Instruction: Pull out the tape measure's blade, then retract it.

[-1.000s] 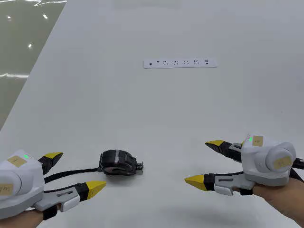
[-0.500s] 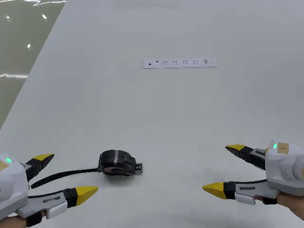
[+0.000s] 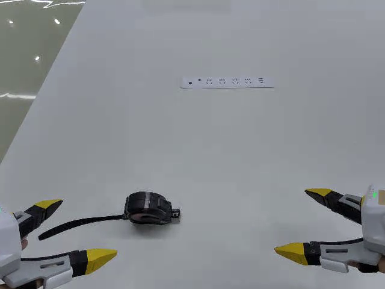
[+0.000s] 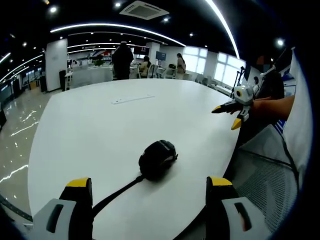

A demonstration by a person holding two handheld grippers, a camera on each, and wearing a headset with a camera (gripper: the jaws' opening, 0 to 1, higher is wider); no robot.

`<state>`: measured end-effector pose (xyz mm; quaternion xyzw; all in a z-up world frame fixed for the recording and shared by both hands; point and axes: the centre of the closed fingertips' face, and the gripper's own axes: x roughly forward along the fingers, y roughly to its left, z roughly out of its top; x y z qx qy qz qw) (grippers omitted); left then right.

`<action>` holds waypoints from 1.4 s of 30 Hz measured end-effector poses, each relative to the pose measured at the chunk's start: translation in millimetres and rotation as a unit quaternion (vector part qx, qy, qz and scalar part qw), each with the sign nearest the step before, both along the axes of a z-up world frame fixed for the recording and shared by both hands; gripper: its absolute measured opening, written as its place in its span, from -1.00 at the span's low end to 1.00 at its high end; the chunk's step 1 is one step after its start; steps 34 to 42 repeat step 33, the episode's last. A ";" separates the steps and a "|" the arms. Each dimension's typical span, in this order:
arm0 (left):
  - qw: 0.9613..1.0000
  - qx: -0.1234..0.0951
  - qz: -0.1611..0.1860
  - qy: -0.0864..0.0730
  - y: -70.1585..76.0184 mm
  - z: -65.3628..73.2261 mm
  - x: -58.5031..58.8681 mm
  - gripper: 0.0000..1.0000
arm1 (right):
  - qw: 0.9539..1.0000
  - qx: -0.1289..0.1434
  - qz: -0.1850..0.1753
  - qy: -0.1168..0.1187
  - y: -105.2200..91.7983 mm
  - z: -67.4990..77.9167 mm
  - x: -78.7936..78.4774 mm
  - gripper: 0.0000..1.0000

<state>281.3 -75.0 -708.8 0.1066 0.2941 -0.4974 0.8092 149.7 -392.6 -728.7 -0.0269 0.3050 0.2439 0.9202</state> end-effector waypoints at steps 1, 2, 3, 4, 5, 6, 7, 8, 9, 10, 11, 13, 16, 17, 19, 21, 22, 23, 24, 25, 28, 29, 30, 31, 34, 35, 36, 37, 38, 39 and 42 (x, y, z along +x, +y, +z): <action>1.000 0.001 -0.002 0.001 0.7 -0.8 -0.3 0.82 | 1.000 -0.001 0.000 0.001 0.2 0.8 -1.3 0.75; 1.000 0.003 -0.003 0.002 1.5 -1.5 -0.8 0.82 | 1.000 -0.002 0.002 -0.001 0.2 1.5 -2.6 0.75; 1.000 0.005 -0.006 0.003 2.6 -2.3 -1.3 0.82 | 1.000 -0.003 0.002 0.000 -0.1 2.5 -3.9 0.75; 1.000 0.007 -0.008 0.003 3.9 -3.1 -1.6 0.82 | 1.000 -0.004 0.002 0.001 -0.7 2.5 -4.7 0.76; 1.000 0.010 -0.010 0.001 5.2 -3.6 -1.7 0.83 | 1.000 -0.004 0.002 0.002 -1.2 1.6 -6.3 0.77; 1.000 0.012 -0.015 0.001 6.1 -3.3 -2.8 0.83 | 1.000 -0.005 0.003 0.004 -2.1 0.9 -8.3 0.78; 1.000 0.012 -0.017 0.001 6.9 -2.7 -3.2 0.83 | 1.000 -0.007 0.003 0.004 -2.8 1.1 -9.4 0.79; 1.000 0.014 -0.020 0.000 8.2 -2.1 -4.1 0.83 | 1.000 -0.008 0.003 0.005 -4.0 1.0 -10.9 0.79; 1.000 0.016 -0.022 -0.001 9.1 -2.2 -4.4 0.83 | 1.000 -0.007 0.003 0.006 -4.4 1.0 -12.1 0.80; 0.999 0.019 -0.025 -0.002 10.7 -1.9 -5.1 0.83 | 1.000 -0.009 0.004 0.005 -5.2 1.3 -13.4 0.81; 0.999 0.019 -0.027 -0.002 11.3 -1.2 -5.5 0.84 | 1.000 -0.009 0.004 0.005 -5.8 1.7 -13.6 0.81; 0.999 0.019 -0.028 -0.003 12.9 0.2 -5.7 0.84 | 1.000 -0.010 0.004 0.006 -6.8 1.5 -15.1 0.82; 0.999 0.026 -0.031 -0.002 14.8 0.5 -7.0 0.85 | 1.000 -0.012 0.005 0.007 -7.7 1.6 -16.4 0.83; 0.999 0.024 -0.031 -0.002 14.9 0.9 -7.0 0.85 | 1.000 -0.013 0.005 0.007 -8.2 1.5 -16.5 0.83; 0.999 0.022 -0.029 0.000 14.9 1.4 -6.6 0.85 | 1.000 -0.015 0.005 0.007 -9.1 1.8 -17.0 0.84; 0.999 0.022 -0.029 -0.001 14.9 1.3 -6.7 0.85 | 1.000 -0.015 0.006 0.007 -9.6 2.3 -17.4 0.84; 0.999 0.022 -0.029 -0.001 14.7 1.5 -7.0 0.85 | 1.000 -0.016 0.007 0.007 -9.8 2.5 -17.7 0.84; 0.999 0.022 -0.029 -0.001 14.6 1.6 -7.1 0.85 | 1.000 -0.017 0.007 0.007 -10.0 2.4 -17.9 0.84; 0.999 0.022 -0.030 0.000 14.5 1.2 -7.4 0.85 | 1.000 -0.016 0.008 0.008 -9.9 2.4 -18.3 0.85; 0.999 0.023 -0.030 0.001 14.5 0.7 -7.8 0.85 | 1.000 -0.016 0.009 0.007 -9.9 2.3 -18.6 0.85; 0.999 0.024 -0.030 0.002 15.2 -0.4 -7.8 0.85 | 1.000 -0.016 0.010 0.008 -10.0 2.3 -19.3 0.85; 0.999 0.024 -0.030 0.002 15.5 -0.7 -7.5 0.85 | 1.000 -0.015 0.009 0.007 -9.9 2.7 -19.1 0.85; 0.999 0.022 -0.030 0.003 15.4 -0.7 -7.7 0.85 | 1.000 -0.013 0.010 0.007 -9.5 3.0 -19.2 0.85; 0.999 0.023 -0.029 0.003 15.6 -1.1 -7.3 0.85 | 1.000 -0.013 0.010 0.007 -8.7 3.4 -19.0 0.85; 0.999 0.022 -0.027 0.004 16.3 -1.0 -6.4 0.85 | 1.000 -0.015 0.010 0.009 -8.0 3.6 -19.6 0.84; 0.999 0.022 -0.027 0.004 16.3 -1.0 -6.4 0.85 | 1.000 -0.015 0.010 0.009 -8.0 3.6 -19.6 0.84; 0.999 0.022 -0.027 0.004 16.3 -1.0 -6.4 0.85 | 1.000 -0.015 0.010 0.009 -8.0 3.6 -19.6 0.84; 0.999 0.022 -0.027 0.004 16.3 -1.0 -6.4 0.85 | 1.000 -0.015 0.010 0.009 -8.0 3.6 -19.6 0.84; 0.999 0.022 -0.027 0.004 16.3 -1.0 -6.4 0.85 | 1.000 -0.015 0.010 0.009 -8.0 3.6 -19.6 0.84; 0.999 0.022 -0.027 0.004 16.3 -1.0 -6.4 0.85 | 1.000 -0.015 0.010 0.009 -8.0 3.6 -19.6 0.84; 0.999 0.022 -0.027 0.004 16.3 -1.0 -6.4 0.85 | 1.000 -0.015 0.010 0.009 -8.0 3.6 -19.6 0.84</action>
